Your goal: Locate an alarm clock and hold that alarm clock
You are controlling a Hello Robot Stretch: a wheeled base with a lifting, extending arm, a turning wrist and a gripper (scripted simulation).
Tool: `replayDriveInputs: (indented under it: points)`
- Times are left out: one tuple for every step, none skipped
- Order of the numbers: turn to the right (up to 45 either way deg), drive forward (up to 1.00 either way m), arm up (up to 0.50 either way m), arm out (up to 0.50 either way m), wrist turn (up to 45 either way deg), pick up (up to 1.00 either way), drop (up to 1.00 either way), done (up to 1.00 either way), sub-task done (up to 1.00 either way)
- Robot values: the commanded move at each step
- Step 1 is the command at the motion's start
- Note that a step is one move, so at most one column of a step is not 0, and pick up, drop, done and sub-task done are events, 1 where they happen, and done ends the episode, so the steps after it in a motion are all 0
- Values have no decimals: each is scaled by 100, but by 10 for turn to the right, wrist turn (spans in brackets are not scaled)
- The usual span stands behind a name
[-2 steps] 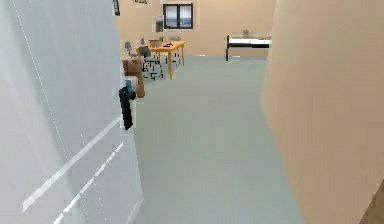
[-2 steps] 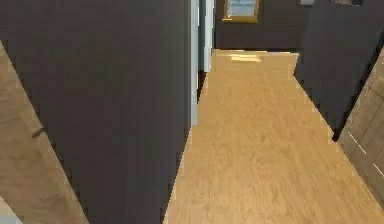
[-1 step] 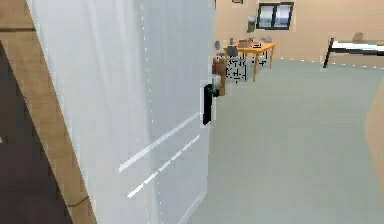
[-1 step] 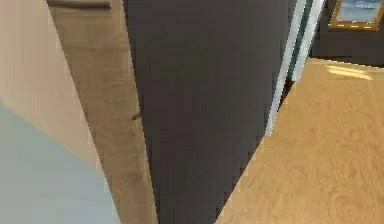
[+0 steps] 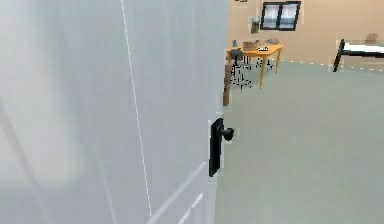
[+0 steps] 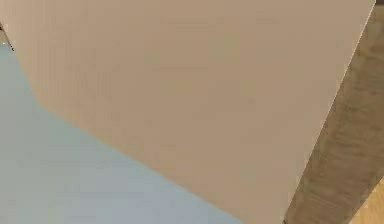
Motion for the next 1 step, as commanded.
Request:
replayDriveInputs:
  points:
    - [330, 0, 0, 0, 0, 0, 0, 0, 0]
